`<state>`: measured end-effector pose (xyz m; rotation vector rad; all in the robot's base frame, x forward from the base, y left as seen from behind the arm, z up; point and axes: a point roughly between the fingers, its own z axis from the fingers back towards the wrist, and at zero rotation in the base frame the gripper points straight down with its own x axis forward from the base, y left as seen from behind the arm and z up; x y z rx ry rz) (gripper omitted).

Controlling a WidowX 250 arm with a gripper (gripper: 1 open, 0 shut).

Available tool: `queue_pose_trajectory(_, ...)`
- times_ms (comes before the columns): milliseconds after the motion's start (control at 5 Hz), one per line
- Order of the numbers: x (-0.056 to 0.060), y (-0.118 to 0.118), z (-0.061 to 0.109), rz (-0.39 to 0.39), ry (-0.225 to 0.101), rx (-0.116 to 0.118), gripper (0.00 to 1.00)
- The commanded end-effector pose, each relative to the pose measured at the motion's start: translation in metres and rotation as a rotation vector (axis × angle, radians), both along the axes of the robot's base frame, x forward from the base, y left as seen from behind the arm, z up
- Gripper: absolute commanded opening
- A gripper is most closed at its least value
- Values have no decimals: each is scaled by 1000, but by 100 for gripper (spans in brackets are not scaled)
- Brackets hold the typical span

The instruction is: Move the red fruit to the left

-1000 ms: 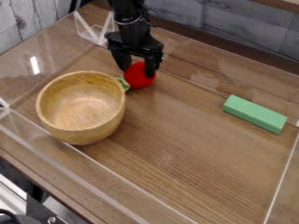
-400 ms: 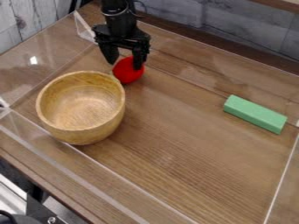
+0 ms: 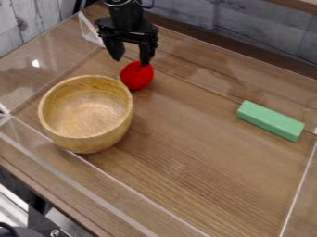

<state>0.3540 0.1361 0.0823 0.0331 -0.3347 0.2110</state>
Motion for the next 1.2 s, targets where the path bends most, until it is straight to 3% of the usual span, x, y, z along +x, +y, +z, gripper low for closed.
queue_pose_trajectory(0, 3, 0, 41, 10, -88, 26, 100)
queue_pose_trajectory(1000, -7, -33, 42, -65, -62, 30, 100)
